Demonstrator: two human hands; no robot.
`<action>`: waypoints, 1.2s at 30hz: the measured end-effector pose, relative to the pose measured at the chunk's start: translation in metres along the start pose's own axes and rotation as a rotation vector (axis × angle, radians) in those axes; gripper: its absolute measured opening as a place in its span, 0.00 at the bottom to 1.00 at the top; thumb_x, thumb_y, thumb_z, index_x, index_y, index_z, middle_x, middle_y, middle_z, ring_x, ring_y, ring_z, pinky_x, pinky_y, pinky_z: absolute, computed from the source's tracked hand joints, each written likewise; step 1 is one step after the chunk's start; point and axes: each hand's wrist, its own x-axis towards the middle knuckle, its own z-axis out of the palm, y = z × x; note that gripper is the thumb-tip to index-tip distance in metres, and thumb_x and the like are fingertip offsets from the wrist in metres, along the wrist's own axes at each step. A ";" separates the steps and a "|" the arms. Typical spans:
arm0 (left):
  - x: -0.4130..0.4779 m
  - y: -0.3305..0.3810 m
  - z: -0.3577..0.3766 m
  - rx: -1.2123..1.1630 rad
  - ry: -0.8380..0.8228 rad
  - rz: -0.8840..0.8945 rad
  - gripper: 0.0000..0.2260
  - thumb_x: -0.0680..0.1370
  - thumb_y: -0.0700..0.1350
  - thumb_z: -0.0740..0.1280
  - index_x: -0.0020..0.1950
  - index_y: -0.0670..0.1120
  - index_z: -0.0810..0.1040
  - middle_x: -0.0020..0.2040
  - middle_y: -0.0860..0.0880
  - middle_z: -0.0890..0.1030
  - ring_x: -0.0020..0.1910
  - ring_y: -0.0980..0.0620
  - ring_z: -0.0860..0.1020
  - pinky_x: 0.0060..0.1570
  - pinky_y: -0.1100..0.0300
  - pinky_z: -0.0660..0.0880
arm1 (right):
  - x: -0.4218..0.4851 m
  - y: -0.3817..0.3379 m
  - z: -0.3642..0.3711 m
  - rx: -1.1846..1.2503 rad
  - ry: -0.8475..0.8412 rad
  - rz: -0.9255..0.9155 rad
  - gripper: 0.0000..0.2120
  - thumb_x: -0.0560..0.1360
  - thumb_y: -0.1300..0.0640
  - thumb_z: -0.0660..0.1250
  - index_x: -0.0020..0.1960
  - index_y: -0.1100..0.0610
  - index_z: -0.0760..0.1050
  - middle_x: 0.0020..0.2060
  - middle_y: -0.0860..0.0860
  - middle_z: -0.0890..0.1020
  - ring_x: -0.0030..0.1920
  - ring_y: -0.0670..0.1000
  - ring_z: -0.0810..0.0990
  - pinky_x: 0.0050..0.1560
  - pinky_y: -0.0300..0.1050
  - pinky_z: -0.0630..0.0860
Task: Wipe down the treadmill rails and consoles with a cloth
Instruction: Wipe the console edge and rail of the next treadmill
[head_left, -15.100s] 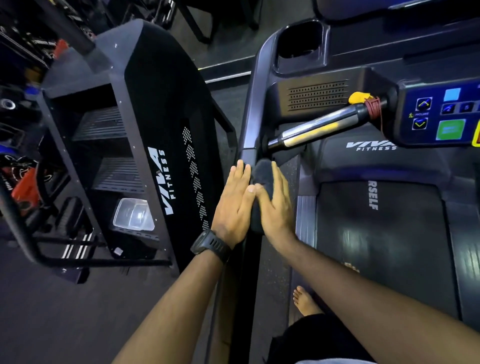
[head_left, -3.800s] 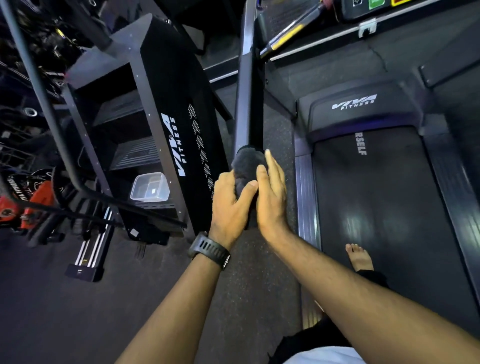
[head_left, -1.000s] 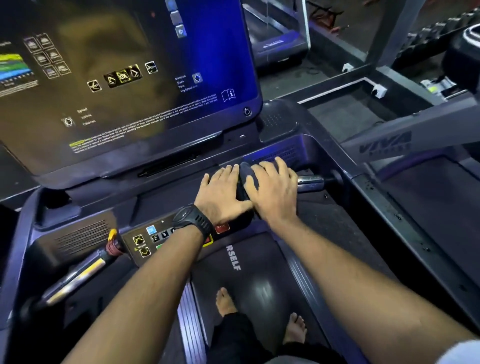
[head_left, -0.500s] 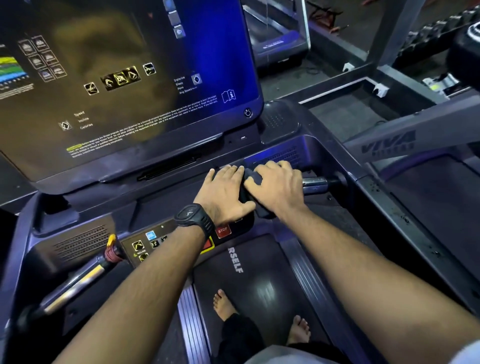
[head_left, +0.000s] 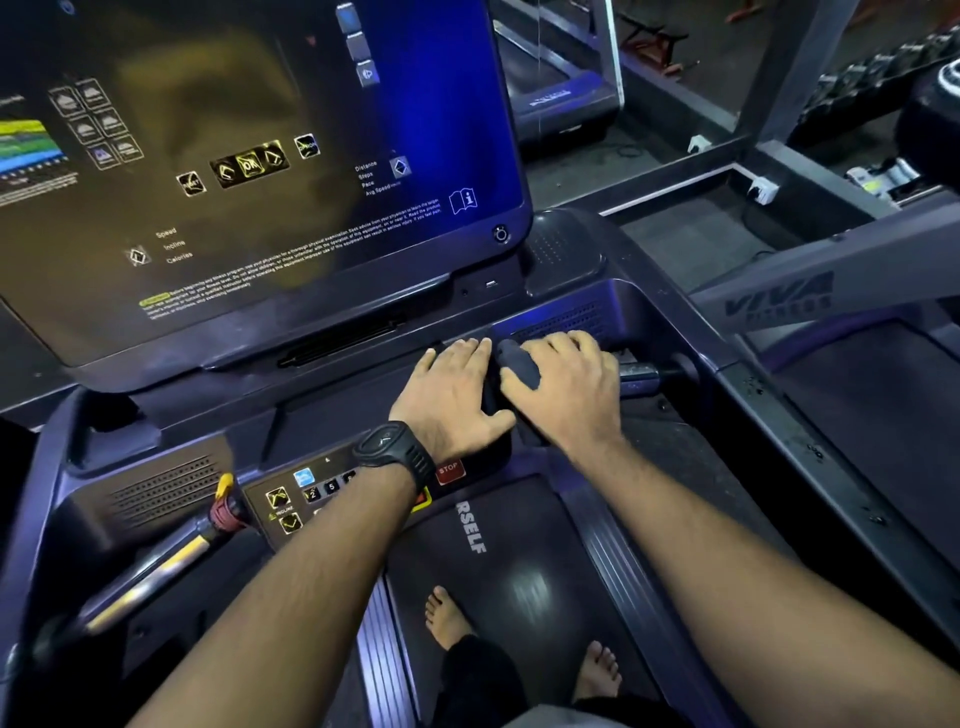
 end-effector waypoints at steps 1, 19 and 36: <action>0.000 -0.001 0.001 0.000 0.004 -0.002 0.44 0.68 0.64 0.54 0.81 0.45 0.55 0.80 0.46 0.60 0.79 0.50 0.56 0.78 0.48 0.50 | -0.012 0.003 0.003 0.005 0.038 -0.023 0.22 0.72 0.36 0.62 0.54 0.49 0.82 0.52 0.47 0.83 0.61 0.57 0.76 0.54 0.59 0.74; 0.002 -0.002 0.005 0.046 0.024 0.006 0.44 0.67 0.64 0.55 0.81 0.45 0.56 0.80 0.46 0.61 0.79 0.50 0.57 0.78 0.48 0.52 | 0.016 0.010 -0.006 -0.029 -0.122 0.037 0.22 0.73 0.40 0.54 0.51 0.47 0.83 0.49 0.47 0.83 0.55 0.56 0.77 0.52 0.54 0.73; 0.004 -0.001 0.001 0.040 0.032 0.006 0.43 0.67 0.63 0.56 0.80 0.45 0.58 0.79 0.45 0.62 0.78 0.48 0.59 0.77 0.49 0.54 | 0.062 0.012 -0.028 -0.005 -0.585 0.099 0.29 0.72 0.34 0.54 0.60 0.48 0.82 0.61 0.55 0.82 0.61 0.61 0.78 0.50 0.52 0.69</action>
